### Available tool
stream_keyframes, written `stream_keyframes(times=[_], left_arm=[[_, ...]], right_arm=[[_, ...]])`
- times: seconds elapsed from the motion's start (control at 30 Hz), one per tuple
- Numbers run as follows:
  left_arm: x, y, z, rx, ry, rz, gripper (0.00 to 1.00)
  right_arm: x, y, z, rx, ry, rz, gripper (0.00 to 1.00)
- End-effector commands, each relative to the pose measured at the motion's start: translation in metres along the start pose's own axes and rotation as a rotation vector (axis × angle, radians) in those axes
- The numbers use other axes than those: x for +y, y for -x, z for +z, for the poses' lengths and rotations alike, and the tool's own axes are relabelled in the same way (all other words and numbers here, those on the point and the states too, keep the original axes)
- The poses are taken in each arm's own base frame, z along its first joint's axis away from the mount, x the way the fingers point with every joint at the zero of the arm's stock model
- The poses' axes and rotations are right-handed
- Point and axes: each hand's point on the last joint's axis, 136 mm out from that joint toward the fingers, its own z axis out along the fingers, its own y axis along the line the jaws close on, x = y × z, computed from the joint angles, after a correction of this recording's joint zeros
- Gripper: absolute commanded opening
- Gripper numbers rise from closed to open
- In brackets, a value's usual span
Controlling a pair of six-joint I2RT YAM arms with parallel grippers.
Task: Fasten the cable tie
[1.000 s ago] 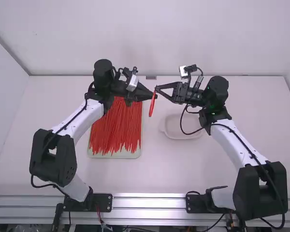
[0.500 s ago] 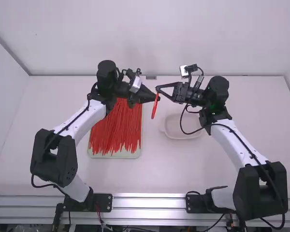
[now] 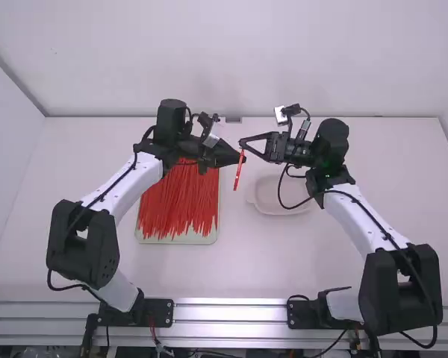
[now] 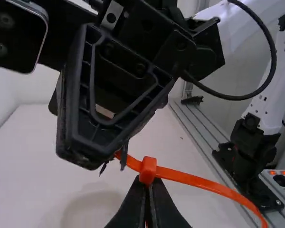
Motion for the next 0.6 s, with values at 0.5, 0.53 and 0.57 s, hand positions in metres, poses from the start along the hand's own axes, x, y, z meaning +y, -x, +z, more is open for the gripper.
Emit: stream_keyframes(times=[0.5,0.53,0.57], left_arm=[[-0.004,-0.062,-0.004,0.18,0.13,-0.32,0.02],[-0.005,-0.065,-0.004,0.187,0.134,-0.335,0.02],[-0.007,-0.069,-0.005,0.194,0.137,-0.351,0.02]], right_arm=[[0.013,0.008,-0.001,-0.021,0.013,-0.051,0.0],[0.013,0.008,-0.001,-0.023,0.012,-0.051,0.0],[0.013,0.008,-0.001,-0.023,0.012,-0.052,0.0]])
